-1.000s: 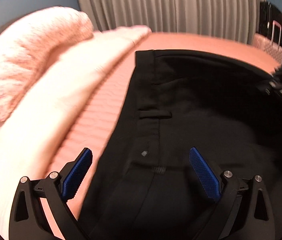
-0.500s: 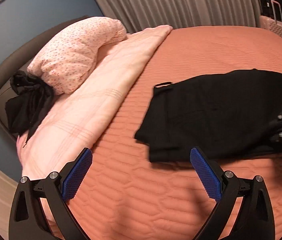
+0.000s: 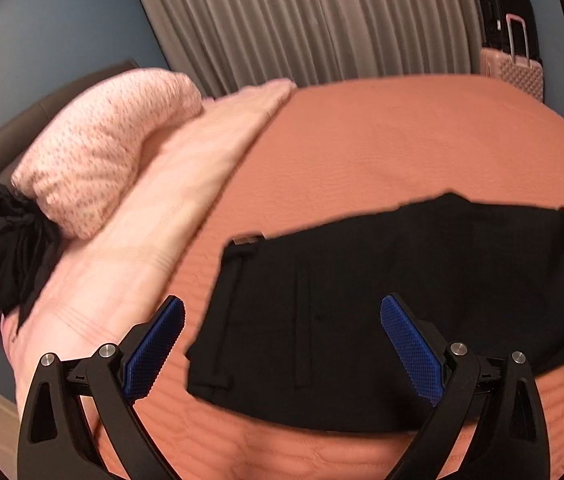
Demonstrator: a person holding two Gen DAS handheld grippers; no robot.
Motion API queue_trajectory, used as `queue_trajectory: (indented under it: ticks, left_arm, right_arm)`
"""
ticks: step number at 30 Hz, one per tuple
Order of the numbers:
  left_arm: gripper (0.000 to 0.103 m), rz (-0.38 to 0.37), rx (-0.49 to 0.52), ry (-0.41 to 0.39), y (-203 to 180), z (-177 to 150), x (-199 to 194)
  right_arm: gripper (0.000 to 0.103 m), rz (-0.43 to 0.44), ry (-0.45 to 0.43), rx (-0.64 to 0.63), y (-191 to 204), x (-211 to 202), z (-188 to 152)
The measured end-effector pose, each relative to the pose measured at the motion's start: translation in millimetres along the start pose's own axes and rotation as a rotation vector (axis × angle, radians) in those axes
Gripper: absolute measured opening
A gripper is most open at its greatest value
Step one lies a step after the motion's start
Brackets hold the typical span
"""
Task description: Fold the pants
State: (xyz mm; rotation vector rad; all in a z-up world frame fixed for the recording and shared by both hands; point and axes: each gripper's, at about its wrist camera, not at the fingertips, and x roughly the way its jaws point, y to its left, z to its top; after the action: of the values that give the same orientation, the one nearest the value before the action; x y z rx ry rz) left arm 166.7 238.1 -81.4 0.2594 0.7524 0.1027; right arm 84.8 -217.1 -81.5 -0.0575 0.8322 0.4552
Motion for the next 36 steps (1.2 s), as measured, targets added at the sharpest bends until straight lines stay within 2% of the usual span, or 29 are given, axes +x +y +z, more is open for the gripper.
queue_trajectory:
  ticks: [2, 4, 6, 9, 11, 12, 15, 16, 17, 20, 23, 24, 26, 27, 28, 29, 30, 31, 32, 33, 34, 35, 36]
  left_arm:
    - [0.097, -0.011, -0.003, 0.040, -14.0, -8.7, 7.7]
    - [0.097, -0.059, 0.000, 0.050, -32.7, -11.4, 7.4]
    - [0.097, -0.103, 0.004, 0.047, -61.5, -6.5, 1.6]
    - [0.097, -0.147, 0.010, 0.045, -110.0, -0.6, -4.5]
    - [0.097, -0.152, 0.012, 0.067, -139.3, -0.5, -1.7]
    - [0.097, -0.139, 0.008, 0.078, -148.2, -0.8, 0.7]
    - [0.097, -0.071, 0.032, 0.105, -170.8, -2.1, 10.1]
    - [0.097, -0.066, 0.038, 0.115, -174.7, -2.6, 13.7]
    - [0.097, -0.058, 0.041, 0.122, -174.4, -2.8, 18.0]
    - [0.097, -0.014, 0.059, 0.167, -171.9, -4.9, 33.4]
    - [0.097, 0.014, 0.071, 0.197, -163.0, -8.5, 43.7]
    - [0.097, 0.014, 0.064, 0.204, -159.7, -10.3, 45.0]
    - [0.098, 0.001, 0.053, 0.235, -153.2, -13.2, 50.9]
    - [0.098, 0.001, 0.053, 0.246, -151.9, -15.7, 52.3]
    - [0.098, 0.000, 0.053, 0.252, -151.3, -17.5, 54.2]
    - [0.098, 0.008, 0.049, 0.255, -150.7, -18.1, 55.2]
    - [0.098, 0.014, 0.044, 0.253, -150.6, -17.3, 54.1]
    - [0.098, 0.016, 0.044, 0.246, -151.4, -15.5, 50.4]
    - [0.098, 0.026, 0.056, 0.238, -153.9, -13.5, 45.7]
    - [0.098, 0.037, 0.072, 0.220, -156.9, -10.7, 39.6]
    - [0.098, 0.035, 0.085, 0.195, -160.2, -6.1, 31.8]
    - [0.098, 0.031, 0.098, 0.160, -167.9, 1.0, 19.0]
    - [0.098, 0.030, 0.107, 0.140, -173.4, 7.9, 11.8]
  right_arm:
    - [0.066, -0.163, 0.037, 0.108, -70.9, -33.4, -25.0]
    - [0.067, -0.290, 0.107, 0.198, -135.9, -56.3, -56.6]
    - [0.066, -0.339, 0.140, 0.191, -160.8, -64.1, -74.9]
    - [0.065, -0.316, 0.162, 0.038, -160.5, -48.6, -82.0]
    - [0.057, -0.279, 0.201, -0.139, -145.4, -13.3, -84.3]
    - [0.056, -0.275, 0.217, -0.184, -142.5, -1.7, -85.4]
    - [0.041, -0.246, 0.219, -0.246, -139.3, 20.6, -78.2]
    - [0.023, -0.238, 0.222, -0.247, -143.7, 18.9, -78.3]
    - [0.012, -0.250, 0.229, -0.266, -145.8, 17.2, -75.0]
    - [0.007, -0.208, 0.225, -0.294, -158.8, -18.3, -69.6]
    - [0.006, -0.160, 0.175, -0.317, -172.1, -80.6, -64.1]
    - [0.006, -0.132, 0.192, -0.329, -176.6, -91.8, -67.8]
    - [0.008, -0.125, 0.293, -0.382, -190.9, -92.5, -91.8]
    - [0.008, -0.147, 0.332, -0.354, -201.6, -81.6, -104.0]
    - [0.010, -0.147, 0.415, -0.307, -216.2, -68.5, -122.2]
    - [0.013, -0.147, 0.428, -0.290, -221.7, -67.0, -131.2]
    - [0.019, -0.162, 0.359, -0.257, -225.0, -78.6, -133.4]
    - [0.029, -0.170, 0.296, -0.161, -230.7, -94.5, -131.3]
    - [0.032, -0.154, 0.242, -0.063, -236.7, -108.6, -130.3]
    - [0.038, -0.136, 0.134, 0.073, -245.7, -132.4, -133.0]
    - [0.059, -0.186, 0.055, 0.146, -251.9, -149.5, -138.8]
    - [0.066, -0.238, 0.015, 0.201, -258.4, -159.9, -143.8]
    - [0.068, -0.283, 0.007, 0.266, -267.2, -165.9, -148.6]
